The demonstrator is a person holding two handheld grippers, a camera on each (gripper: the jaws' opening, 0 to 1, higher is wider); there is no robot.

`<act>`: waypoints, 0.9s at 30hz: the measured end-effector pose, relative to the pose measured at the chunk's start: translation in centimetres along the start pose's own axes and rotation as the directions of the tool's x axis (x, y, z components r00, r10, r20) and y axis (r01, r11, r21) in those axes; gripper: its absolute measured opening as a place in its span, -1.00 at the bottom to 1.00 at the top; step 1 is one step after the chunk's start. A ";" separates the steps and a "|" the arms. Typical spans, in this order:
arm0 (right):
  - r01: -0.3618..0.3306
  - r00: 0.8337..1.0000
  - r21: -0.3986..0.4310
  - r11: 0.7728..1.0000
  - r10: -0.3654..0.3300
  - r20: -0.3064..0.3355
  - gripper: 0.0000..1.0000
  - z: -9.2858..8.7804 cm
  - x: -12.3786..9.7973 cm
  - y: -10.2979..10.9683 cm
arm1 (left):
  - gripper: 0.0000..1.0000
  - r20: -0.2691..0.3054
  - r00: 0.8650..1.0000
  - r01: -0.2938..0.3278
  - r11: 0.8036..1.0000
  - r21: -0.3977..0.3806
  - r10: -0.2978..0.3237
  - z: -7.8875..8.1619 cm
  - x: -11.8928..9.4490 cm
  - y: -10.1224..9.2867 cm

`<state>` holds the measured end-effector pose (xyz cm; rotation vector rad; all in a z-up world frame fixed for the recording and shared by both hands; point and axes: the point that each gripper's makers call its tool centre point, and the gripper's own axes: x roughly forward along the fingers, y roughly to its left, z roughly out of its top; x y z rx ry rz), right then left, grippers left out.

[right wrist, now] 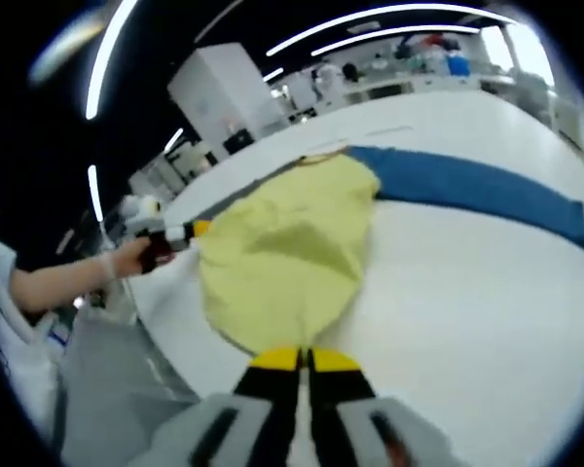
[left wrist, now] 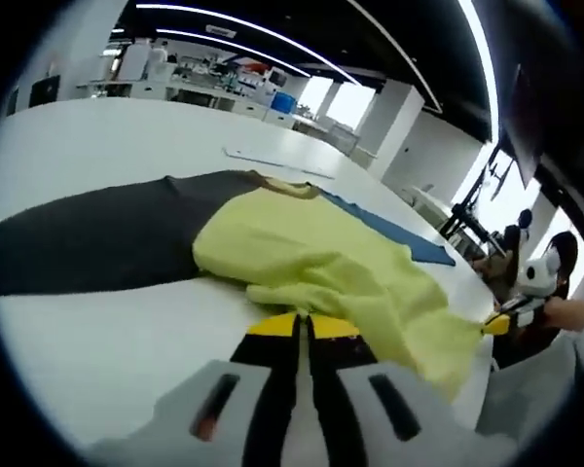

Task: Fold the garment on the visible template until the final outline fits inside the template.

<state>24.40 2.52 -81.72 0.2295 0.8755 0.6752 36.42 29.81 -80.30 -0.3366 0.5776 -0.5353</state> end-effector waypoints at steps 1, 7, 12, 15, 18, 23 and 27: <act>0.000 1.000 0.000 1.000 0.000 0.001 -1.00 0.0 0.0 0.0 | -1.00 0.022 1.000 0.013 1.000 -0.005 -0.013 0.6 -0.3 -0.4; 0.002 1.000 0.001 1.000 -0.002 0.003 -1.00 0.1 -0.1 -0.3 | -1.00 0.099 0.993 0.070 0.997 -0.030 -0.066 2.6 -0.9 -2.0; 0.003 1.000 0.004 1.000 -0.003 0.009 -1.00 0.2 -0.1 -0.4 | -1.00 0.163 0.979 0.130 0.990 -0.046 -0.121 4.2 -0.2 -3.7; 0.005 1.000 0.006 1.000 -0.005 0.011 -1.00 0.3 -0.2 -0.5 | -1.00 0.164 0.976 0.152 0.988 -0.038 -0.144 4.5 0.4 -4.8; 0.006 1.000 0.013 1.000 -0.006 0.016 -1.00 0.4 -0.2 -0.7 | -1.00 0.086 0.982 0.166 0.985 0.053 -0.170 4.0 1.8 -6.4; 0.005 1.000 0.019 1.000 -0.006 0.016 -1.00 0.4 -0.1 -0.7 | -1.00 0.058 0.982 0.178 0.982 0.063 -0.182 4.3 4.3 -7.3; 0.006 1.000 0.033 0.999 -0.007 0.019 -1.00 0.5 -0.1 -1.1 | -1.00 -0.017 0.988 0.153 0.984 0.085 -0.153 2.9 6.7 -6.3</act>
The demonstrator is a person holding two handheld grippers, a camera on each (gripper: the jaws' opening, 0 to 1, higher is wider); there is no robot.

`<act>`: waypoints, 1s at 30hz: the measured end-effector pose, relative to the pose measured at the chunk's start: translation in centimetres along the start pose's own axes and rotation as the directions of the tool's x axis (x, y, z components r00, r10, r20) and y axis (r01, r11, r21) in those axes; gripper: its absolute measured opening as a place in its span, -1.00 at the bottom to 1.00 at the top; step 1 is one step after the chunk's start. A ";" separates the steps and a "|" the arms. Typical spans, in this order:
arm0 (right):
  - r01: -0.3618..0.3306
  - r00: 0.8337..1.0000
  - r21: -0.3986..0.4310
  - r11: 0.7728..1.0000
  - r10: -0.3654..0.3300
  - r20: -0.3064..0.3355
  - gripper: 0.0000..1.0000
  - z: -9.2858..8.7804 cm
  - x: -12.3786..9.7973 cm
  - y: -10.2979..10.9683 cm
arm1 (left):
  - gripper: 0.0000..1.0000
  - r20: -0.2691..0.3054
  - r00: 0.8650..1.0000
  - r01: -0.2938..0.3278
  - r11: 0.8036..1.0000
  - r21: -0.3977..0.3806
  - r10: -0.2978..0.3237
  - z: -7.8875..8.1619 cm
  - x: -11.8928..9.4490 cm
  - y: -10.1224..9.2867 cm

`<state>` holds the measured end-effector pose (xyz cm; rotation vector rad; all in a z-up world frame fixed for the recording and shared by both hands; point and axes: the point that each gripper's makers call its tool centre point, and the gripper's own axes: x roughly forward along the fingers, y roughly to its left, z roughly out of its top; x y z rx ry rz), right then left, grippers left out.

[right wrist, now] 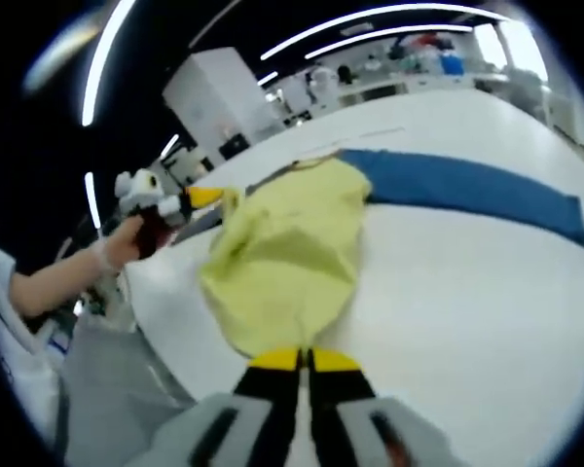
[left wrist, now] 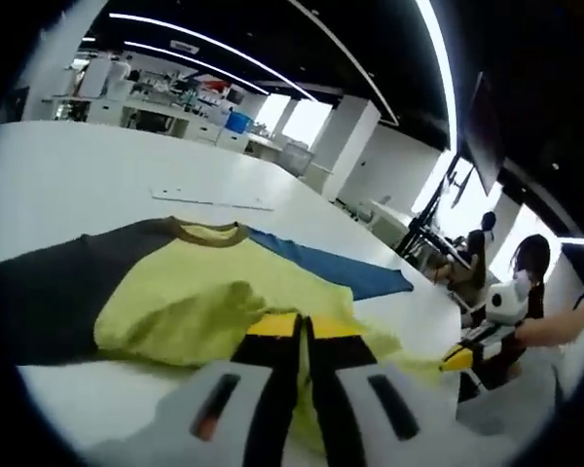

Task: Fold the garment on the visible template until the final outline fits inside the template.

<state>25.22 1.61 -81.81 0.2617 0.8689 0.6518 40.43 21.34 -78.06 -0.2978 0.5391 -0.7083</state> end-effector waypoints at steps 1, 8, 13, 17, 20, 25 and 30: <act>0.001 1.000 0.002 1.000 -0.001 0.002 -1.00 0.0 0.0 0.0 | -1.00 -0.009 1.000 -0.003 1.000 0.006 0.003 -0.3 0.4 0.1; 0.003 1.000 0.018 1.000 -0.003 0.004 -1.00 0.0 0.0 -0.1 | -1.00 -0.070 0.997 -0.024 1.000 0.016 0.026 -1.9 1.4 0.4; 0.005 1.000 0.026 1.000 -0.005 0.004 -1.00 -0.2 0.1 -0.2 | -1.00 -0.081 0.996 -0.027 0.999 0.038 0.030 -2.1 1.0 0.6; 0.004 1.000 0.028 1.000 -0.004 0.002 -1.00 -0.4 0.1 0.1 | -0.99 -0.082 0.996 -0.020 0.998 0.066 0.026 -1.9 0.5 0.6; 0.003 1.000 0.031 1.000 -0.003 0.002 -1.00 -0.5 0.2 0.2 | -0.97 -0.067 0.998 -0.013 0.993 0.116 0.021 -1.4 -0.1 0.5; 0.001 1.000 0.030 1.000 -0.001 0.000 -1.00 -0.6 0.2 0.3 | -0.71 -0.063 0.998 -0.014 0.987 0.158 0.024 -0.8 -0.9 0.6; 0.001 1.000 0.027 1.000 -0.001 -0.001 -1.00 -0.5 0.2 0.4 | -0.23 -0.070 0.997 -0.012 0.980 0.197 0.027 -0.9 -1.6 1.0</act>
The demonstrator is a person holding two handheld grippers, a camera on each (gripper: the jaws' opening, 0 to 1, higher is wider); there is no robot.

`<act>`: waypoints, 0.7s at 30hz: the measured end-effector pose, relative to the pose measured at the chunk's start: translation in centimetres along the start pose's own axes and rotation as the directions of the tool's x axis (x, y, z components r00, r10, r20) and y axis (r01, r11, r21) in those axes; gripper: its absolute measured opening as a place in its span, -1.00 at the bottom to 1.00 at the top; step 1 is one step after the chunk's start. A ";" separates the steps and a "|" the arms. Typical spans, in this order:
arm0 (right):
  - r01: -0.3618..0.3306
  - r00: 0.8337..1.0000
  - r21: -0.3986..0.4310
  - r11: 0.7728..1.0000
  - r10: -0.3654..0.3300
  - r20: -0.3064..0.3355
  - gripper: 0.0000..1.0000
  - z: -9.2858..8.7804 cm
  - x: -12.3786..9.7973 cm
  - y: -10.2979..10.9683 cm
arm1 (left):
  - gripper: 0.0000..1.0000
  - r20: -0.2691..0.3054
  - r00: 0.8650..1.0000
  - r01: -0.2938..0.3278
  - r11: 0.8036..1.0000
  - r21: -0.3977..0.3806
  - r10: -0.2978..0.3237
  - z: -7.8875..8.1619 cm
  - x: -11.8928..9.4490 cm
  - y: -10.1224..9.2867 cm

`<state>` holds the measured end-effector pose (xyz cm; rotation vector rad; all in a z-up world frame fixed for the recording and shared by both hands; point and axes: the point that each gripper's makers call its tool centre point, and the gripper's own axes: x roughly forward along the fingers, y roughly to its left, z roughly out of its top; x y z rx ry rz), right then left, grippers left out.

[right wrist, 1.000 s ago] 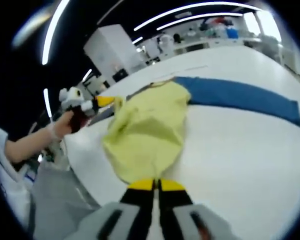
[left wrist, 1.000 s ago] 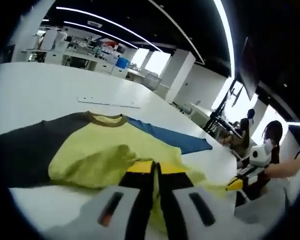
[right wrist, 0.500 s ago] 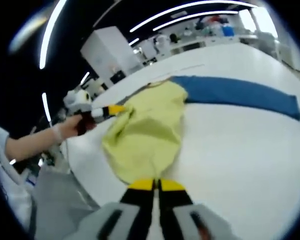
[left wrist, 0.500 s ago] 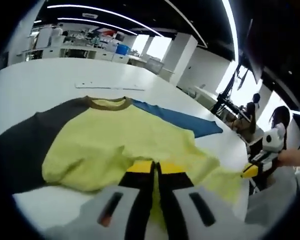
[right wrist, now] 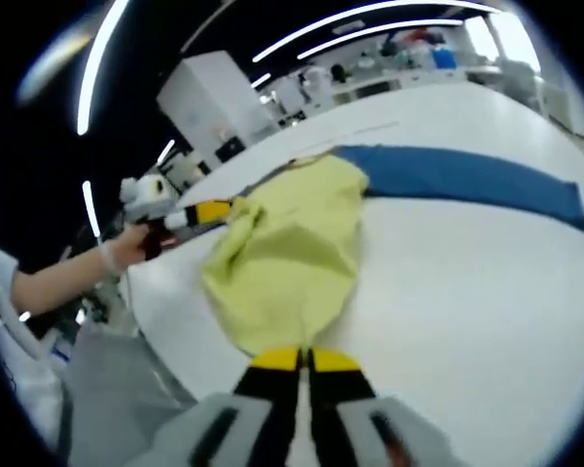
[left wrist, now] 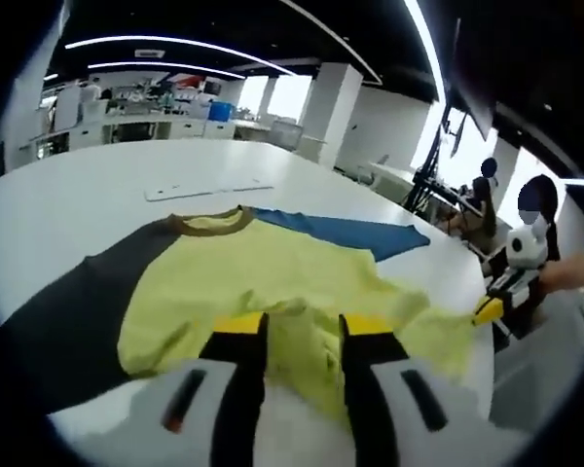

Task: Fold the garment on the visible template until the final outline fits inside the template.

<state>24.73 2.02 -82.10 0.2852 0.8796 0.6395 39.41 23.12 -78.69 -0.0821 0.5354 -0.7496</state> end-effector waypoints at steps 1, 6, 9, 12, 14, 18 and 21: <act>0.000 1.000 -0.001 1.000 0.000 0.000 -1.00 0.0 0.0 0.0 | -0.11 -0.008 1.000 -0.002 1.000 0.001 0.002 -0.1 0.0 0.0; -0.002 1.000 -0.002 1.000 0.002 -0.002 -1.00 -0.1 0.1 0.1 | 0.03 -0.024 1.000 0.018 1.000 -0.013 -0.018 -0.4 -0.3 -0.2; -0.002 1.000 0.001 1.000 0.002 -0.005 -1.00 -0.2 0.1 0.0 | 0.14 -0.031 0.999 0.038 0.999 -0.028 -0.039 -0.5 -0.4 0.0; -0.001 1.000 0.002 1.000 0.001 -0.006 -1.00 -0.3 0.0 0.1 | 0.02 -0.025 0.999 0.036 0.999 -0.038 -0.037 -0.4 -0.5 -0.1; 0.000 1.000 0.003 1.000 0.000 -0.007 -1.00 -0.3 0.0 0.1 | -0.03 -0.013 0.999 0.039 0.997 -0.070 -0.040 -0.2 -0.3 0.0; 0.002 1.000 0.007 1.000 -0.002 -0.006 -1.00 -0.4 0.0 0.1 | -0.14 -0.009 0.999 0.036 0.996 -0.086 -0.037 -0.1 0.2 0.4; 0.003 1.000 0.008 1.000 -0.003 -0.007 -1.00 -0.4 0.0 0.0 | -0.28 -0.008 0.999 0.034 0.995 -0.091 -0.035 -0.1 0.3 0.6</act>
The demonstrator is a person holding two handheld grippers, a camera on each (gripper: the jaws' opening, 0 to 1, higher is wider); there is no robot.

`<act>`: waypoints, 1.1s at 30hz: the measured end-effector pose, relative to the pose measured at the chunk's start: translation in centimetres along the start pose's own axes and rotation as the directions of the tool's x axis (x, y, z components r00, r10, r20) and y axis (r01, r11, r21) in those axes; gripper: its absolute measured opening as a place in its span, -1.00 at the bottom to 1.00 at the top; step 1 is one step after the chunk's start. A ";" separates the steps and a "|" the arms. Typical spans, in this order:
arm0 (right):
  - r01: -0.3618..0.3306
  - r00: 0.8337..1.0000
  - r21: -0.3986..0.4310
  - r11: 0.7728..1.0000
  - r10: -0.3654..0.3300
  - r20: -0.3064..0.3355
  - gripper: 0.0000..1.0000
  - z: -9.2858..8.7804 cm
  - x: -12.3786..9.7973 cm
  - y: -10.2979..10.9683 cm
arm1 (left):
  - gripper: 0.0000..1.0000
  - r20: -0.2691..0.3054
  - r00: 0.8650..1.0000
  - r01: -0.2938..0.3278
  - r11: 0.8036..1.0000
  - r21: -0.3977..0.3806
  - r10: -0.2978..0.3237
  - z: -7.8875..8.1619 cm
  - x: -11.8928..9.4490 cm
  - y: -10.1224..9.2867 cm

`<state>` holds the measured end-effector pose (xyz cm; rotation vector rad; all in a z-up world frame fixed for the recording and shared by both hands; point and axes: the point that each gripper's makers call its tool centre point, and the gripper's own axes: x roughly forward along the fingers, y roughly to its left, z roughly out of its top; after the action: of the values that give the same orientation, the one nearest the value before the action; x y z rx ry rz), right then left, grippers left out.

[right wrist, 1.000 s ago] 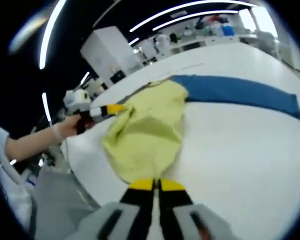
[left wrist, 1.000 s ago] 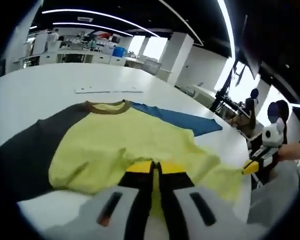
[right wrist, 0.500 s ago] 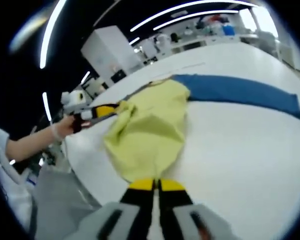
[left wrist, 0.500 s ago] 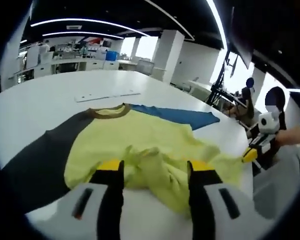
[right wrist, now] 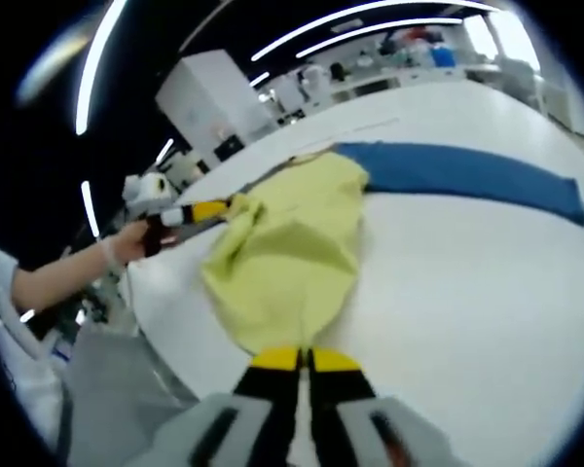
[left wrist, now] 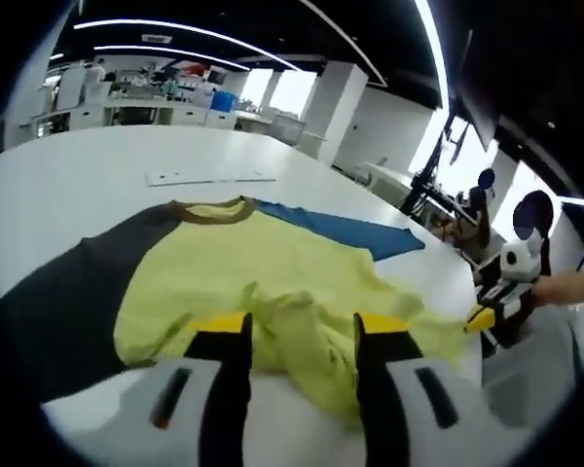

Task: Fold the garment on the visible template until the final outline fits inside the template.

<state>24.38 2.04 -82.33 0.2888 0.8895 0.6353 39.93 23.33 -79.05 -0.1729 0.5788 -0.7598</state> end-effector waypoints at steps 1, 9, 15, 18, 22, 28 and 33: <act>0.000 1.000 0.000 1.000 0.000 -0.001 -1.00 0.0 0.0 0.0 | -0.30 0.002 1.000 -0.004 1.000 0.010 0.004 0.1 0.0 0.0; -0.004 1.000 -0.006 1.000 0.004 -0.011 -1.00 -0.4 0.1 0.2 | -0.49 0.008 1.000 -0.028 0.999 -0.042 0.028 0.0 0.6 1.2; -0.007 1.000 -0.007 1.000 0.007 -0.016 -1.00 -0.5 0.1 0.2 | -0.62 -0.015 0.999 -0.043 0.997 -0.060 0.042 -0.6 1.2 1.6; -0.004 1.000 -0.003 1.000 0.004 -0.019 -1.00 -0.7 0.2 0.1 | -0.62 -0.028 0.999 -0.037 0.996 -0.075 0.035 -1.1 1.6 1.4; -0.003 1.000 -0.003 1.000 0.003 -0.021 -1.00 -0.7 0.1 -0.1 | -0.63 -0.048 0.998 -0.039 0.996 -0.084 0.036 -1.7 2.0 1.1; -0.003 1.000 -0.002 1.000 0.003 -0.023 -1.00 -0.8 0.2 0.0 | -0.70 -0.043 0.999 -0.032 0.996 -0.083 0.028 -1.5 1.7 0.8; -0.006 1.000 -0.002 1.000 0.006 -0.028 -1.00 -0.9 0.4 0.1 | -0.73 -0.032 0.999 -0.030 0.996 -0.082 0.027 -1.1 1.1 0.9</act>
<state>23.79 2.36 -83.02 0.2811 0.9148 0.6469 40.50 23.28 -80.81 -0.2290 0.6410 -0.7124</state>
